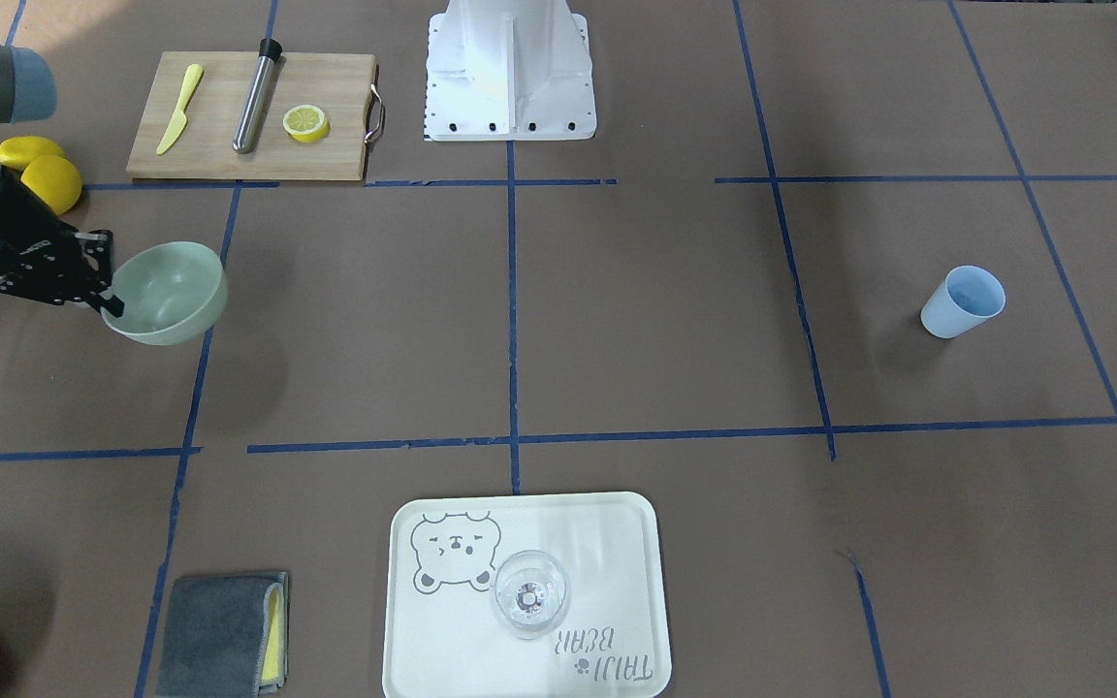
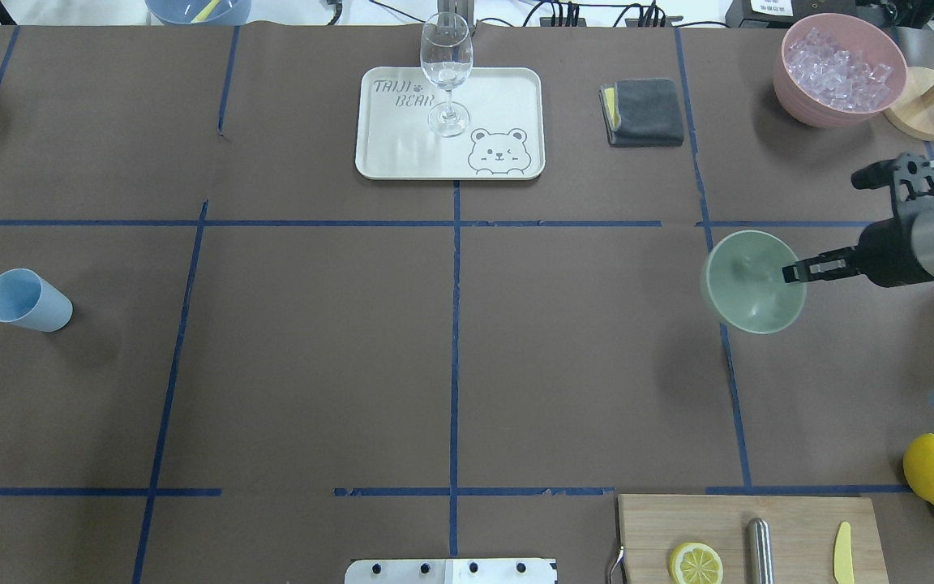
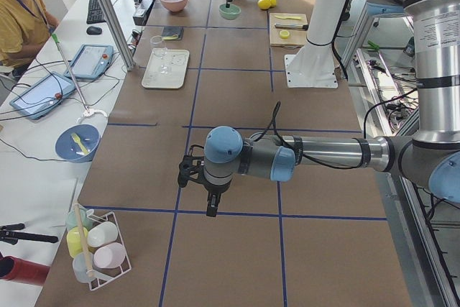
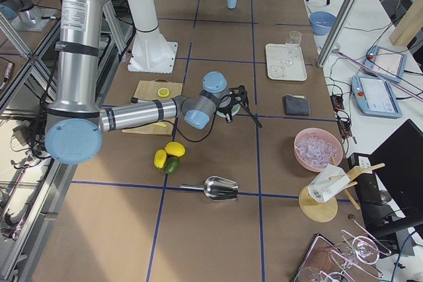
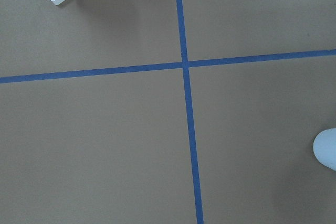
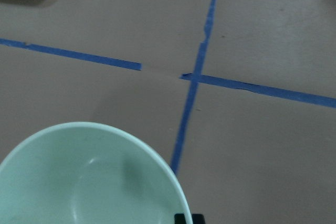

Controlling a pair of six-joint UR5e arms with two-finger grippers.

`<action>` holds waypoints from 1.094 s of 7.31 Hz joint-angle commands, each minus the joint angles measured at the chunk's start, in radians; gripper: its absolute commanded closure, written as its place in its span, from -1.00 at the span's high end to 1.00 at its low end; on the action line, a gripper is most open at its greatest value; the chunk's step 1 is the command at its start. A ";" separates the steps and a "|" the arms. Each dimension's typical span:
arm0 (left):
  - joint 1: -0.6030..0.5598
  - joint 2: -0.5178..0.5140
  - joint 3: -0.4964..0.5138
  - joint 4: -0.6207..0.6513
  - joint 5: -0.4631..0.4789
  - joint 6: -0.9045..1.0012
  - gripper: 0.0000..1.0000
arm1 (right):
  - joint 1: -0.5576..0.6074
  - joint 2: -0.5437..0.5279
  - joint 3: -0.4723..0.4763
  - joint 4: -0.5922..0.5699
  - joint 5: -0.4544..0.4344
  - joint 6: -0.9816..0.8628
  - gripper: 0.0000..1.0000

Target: Pour ice into bowl

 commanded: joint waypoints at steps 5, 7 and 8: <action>0.000 0.007 0.001 0.001 0.000 -0.001 1.00 | -0.358 0.717 -0.080 -0.662 -0.253 0.342 -1.00; -0.001 0.009 0.001 0.001 0.000 -0.001 1.00 | -0.406 0.921 -0.364 -0.660 -0.274 0.382 -1.00; 0.000 0.010 0.001 0.001 0.000 -0.001 1.00 | -0.426 0.916 -0.393 -0.640 -0.274 0.381 -1.00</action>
